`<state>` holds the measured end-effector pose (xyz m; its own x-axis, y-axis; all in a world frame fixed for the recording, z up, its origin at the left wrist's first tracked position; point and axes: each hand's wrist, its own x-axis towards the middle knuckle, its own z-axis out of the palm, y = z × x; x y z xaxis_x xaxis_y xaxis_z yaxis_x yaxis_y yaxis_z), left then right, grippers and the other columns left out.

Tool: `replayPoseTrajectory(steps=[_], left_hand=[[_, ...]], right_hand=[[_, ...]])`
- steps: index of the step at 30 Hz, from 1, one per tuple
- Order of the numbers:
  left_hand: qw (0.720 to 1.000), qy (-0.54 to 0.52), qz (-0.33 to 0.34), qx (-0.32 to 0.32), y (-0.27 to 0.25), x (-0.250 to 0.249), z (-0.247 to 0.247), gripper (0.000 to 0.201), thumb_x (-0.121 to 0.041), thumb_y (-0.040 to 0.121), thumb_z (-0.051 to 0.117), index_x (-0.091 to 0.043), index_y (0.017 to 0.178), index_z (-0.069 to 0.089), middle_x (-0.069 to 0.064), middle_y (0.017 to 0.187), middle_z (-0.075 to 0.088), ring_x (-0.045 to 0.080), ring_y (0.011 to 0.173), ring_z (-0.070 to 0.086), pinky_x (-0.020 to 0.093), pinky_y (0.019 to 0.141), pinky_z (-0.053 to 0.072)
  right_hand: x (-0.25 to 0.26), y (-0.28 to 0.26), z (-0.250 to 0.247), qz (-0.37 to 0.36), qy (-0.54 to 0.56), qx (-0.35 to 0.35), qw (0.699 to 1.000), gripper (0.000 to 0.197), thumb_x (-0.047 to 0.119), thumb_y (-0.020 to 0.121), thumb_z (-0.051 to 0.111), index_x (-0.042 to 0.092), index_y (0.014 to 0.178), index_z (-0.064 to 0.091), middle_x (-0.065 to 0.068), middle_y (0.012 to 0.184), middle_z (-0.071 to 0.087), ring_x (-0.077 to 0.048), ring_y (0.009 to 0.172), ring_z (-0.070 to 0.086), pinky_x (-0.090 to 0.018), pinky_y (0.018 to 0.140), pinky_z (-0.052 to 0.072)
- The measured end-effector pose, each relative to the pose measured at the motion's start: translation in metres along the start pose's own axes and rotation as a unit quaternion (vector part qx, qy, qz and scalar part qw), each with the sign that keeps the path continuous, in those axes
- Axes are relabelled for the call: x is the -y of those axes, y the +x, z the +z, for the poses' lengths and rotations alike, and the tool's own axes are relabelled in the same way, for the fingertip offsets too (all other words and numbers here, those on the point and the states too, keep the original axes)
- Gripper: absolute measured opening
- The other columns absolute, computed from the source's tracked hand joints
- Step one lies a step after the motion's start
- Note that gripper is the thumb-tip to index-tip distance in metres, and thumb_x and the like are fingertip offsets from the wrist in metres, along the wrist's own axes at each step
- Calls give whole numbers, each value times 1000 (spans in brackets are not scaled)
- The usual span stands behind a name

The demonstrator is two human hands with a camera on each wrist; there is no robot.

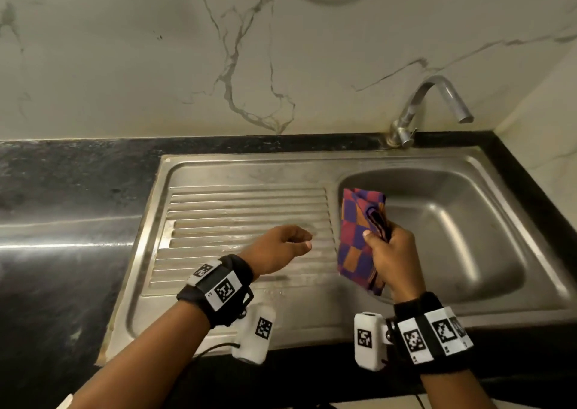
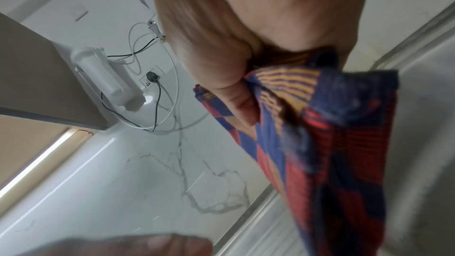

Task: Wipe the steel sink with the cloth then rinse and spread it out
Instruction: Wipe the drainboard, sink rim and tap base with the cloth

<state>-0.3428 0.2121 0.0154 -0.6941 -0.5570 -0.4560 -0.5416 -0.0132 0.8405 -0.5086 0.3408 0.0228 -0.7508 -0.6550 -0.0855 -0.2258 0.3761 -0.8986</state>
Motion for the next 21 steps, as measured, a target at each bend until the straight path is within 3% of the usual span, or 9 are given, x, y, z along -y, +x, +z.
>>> replayPoseTrajectory(steps=[3,6,9,13,17,21], left_hand=[[995,94,-21,-13,19,4,-10,32,-34,92,56,-24,122,59,-4,128,57,13,111,56,30,97,44],[983,178,-43,-20,32,8,-25,37,-35,93,54,-22,127,55,-2,137,53,17,121,53,31,103,41],[960,269,-67,-40,43,13,-47,43,-34,95,52,-18,135,50,4,138,52,23,124,50,30,102,38],[928,347,-116,-71,64,30,-86,49,-32,95,48,-14,141,42,9,143,47,28,131,45,35,107,36],[899,400,-149,-99,78,46,-130,50,-28,95,46,-11,142,40,11,145,44,29,132,43,38,107,36],[869,446,-186,-111,84,61,-182,40,-20,94,45,-6,131,46,17,137,46,35,123,49,42,99,41]], right_hand=[[-11,39,-12,-5,-63,-8,998,18,-1,80,54,7,87,68,-11,75,67,-27,72,62,-40,68,51],[-9,71,-14,-18,-124,-3,992,23,-3,80,49,1,95,66,-14,80,64,-27,78,58,-35,69,44],[3,98,-4,-55,-201,-4,978,35,0,84,49,9,114,64,-20,101,69,-39,95,63,-38,76,47],[13,135,29,-77,-277,18,958,52,-4,82,44,18,128,57,-16,116,67,-38,108,60,-39,85,49],[23,161,74,-92,-358,64,927,42,1,87,45,12,126,53,-15,124,61,-36,113,57,-43,90,47],[31,176,127,-44,-391,117,912,35,10,91,46,7,125,51,-19,126,58,-38,117,54,-44,95,44]])
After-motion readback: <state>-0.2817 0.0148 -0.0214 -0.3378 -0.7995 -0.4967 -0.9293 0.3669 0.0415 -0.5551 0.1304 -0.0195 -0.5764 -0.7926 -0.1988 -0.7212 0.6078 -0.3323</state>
